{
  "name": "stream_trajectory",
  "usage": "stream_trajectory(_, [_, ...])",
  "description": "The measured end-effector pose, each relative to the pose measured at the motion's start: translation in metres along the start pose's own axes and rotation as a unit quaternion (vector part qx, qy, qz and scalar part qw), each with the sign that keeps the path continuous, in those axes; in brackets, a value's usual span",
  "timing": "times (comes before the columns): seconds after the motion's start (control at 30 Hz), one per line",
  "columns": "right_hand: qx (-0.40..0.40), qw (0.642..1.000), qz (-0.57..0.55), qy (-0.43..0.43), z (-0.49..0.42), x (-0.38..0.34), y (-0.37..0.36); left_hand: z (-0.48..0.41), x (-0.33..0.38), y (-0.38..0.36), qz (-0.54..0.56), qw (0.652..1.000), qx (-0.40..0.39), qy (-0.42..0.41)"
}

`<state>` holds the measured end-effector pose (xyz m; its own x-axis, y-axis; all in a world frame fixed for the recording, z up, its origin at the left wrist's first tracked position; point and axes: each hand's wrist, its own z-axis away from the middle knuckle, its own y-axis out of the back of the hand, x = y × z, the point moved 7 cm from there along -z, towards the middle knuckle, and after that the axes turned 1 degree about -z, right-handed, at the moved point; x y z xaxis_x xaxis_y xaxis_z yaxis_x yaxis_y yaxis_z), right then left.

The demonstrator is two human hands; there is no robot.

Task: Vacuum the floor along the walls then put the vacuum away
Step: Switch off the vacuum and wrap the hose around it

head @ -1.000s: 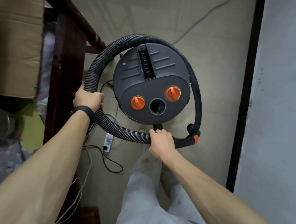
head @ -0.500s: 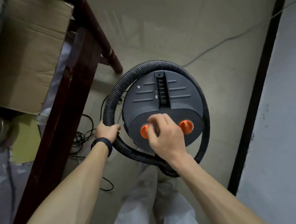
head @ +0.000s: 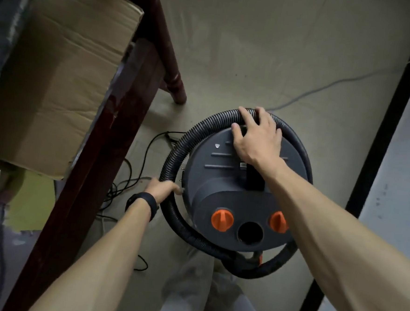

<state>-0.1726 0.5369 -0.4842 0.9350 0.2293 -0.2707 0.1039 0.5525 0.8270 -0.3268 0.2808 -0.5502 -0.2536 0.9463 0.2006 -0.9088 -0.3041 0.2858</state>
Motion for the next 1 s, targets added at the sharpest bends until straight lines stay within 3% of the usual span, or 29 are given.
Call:
stream_trajectory(0.13, [0.075,0.994,0.05,0.054,0.004,-0.011,0.005,0.016,0.108,-0.007,0.122,0.974,-0.003,-0.193])
stream_trajectory(0.2, [0.08,0.991,0.079,0.076,0.005,-0.018,0.008,0.024,0.163,-0.027,0.043,0.961,-0.017,-0.272])
stream_trajectory(0.27, [0.072,0.99,0.094,0.081,0.005,-0.019,0.006,0.021,0.192,-0.05,-0.106,0.944,0.008,-0.311])
stream_trajectory(0.37, [0.018,0.993,0.099,0.061,-0.001,-0.012,-0.002,0.008,0.193,-0.068,-0.25,0.92,0.07,-0.292])
stream_trajectory(0.53, [-0.066,0.993,0.069,0.068,-0.01,-0.008,-0.015,-0.014,0.189,-0.064,-0.207,0.934,0.051,-0.287])
stream_trajectory(1.0, [-0.078,0.983,0.028,0.164,0.01,-0.004,-0.025,0.002,0.106,-0.079,-0.182,0.95,0.12,-0.225])
